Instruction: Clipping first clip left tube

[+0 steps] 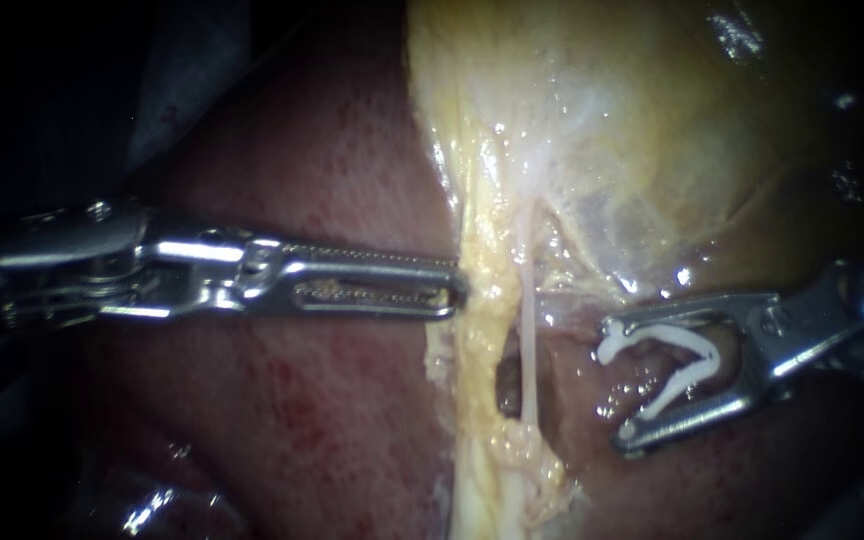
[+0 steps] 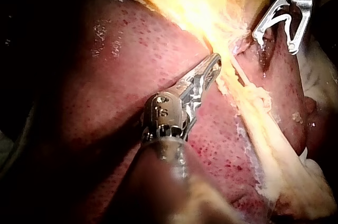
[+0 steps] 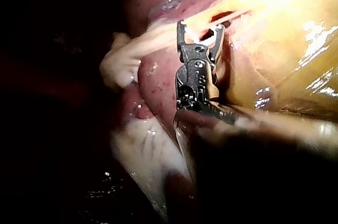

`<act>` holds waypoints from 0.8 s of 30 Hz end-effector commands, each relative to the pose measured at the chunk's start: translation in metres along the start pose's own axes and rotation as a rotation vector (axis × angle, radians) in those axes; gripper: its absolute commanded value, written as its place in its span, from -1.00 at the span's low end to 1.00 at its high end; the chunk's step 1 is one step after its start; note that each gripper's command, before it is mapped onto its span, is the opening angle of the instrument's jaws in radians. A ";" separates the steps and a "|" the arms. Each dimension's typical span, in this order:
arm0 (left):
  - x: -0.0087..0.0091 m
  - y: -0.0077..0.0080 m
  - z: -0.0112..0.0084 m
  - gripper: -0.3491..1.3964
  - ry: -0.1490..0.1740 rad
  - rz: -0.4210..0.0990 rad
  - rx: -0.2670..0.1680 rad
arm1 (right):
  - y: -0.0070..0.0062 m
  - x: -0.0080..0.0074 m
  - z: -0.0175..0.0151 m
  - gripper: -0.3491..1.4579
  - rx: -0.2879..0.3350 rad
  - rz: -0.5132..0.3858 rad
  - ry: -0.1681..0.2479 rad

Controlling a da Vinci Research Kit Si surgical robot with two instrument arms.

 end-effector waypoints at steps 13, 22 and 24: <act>0.0002 -0.0015 -0.0016 -1.00 0.003 0.000 0.007 | -0.0007 -0.0008 0.0013 0.02 -0.008 0.167 0.005; -0.0001 -0.0036 -0.0037 -1.00 0.005 -0.003 0.017 | -0.0014 -0.0011 0.0047 0.02 0.005 0.171 -0.007; -0.0001 -0.0040 -0.0040 -1.00 0.006 -0.004 0.018 | -0.0015 -0.0009 0.0055 0.02 0.011 0.170 -0.010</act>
